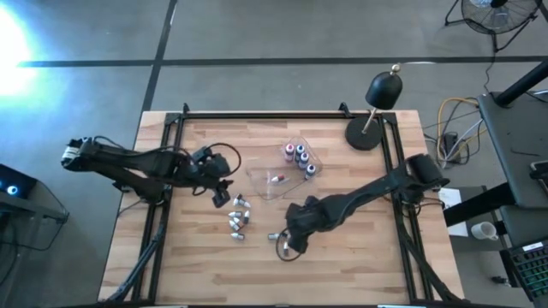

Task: Pick & Place food coloring
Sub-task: Put the top small purple food coloring bottle into the transparent bin

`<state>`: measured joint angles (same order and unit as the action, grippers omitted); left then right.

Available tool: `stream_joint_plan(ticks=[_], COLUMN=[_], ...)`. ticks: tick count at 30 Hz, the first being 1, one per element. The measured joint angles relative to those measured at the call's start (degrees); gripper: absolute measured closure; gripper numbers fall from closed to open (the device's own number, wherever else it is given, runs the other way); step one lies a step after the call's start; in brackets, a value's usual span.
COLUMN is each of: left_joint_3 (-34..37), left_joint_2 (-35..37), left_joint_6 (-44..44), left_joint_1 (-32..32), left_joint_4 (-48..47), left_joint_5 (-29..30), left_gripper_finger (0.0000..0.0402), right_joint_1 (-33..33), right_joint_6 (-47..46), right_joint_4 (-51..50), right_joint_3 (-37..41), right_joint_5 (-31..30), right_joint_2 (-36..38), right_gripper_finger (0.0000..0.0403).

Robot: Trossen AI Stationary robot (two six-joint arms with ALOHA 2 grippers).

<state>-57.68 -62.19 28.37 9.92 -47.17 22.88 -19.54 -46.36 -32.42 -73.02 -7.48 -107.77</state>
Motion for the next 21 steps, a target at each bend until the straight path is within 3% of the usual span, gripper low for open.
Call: stream_joint_plan(ticks=[13,21], left_joint_3=[2.9,3.6], left_joint_2=[4.8,5.4], left_joint_6=[0.3,0.3], left_joint_1=[1.0,1.0], left_joint_4=[-0.4,-0.5], left_joint_5=[0.2,0.3], left_gripper_finger=[0.0261,0.0261], right_joint_1=[-1.9,-1.8], right_joint_6=[-0.8,-2.2], right_joint_4=[-5.1,-6.4], right_joint_3=[-12.4,-12.9], right_joint_5=[-4.9,-4.3], right_joint_2=[-13.6,-14.9], right_gripper_finger=[0.0179,0.0256])
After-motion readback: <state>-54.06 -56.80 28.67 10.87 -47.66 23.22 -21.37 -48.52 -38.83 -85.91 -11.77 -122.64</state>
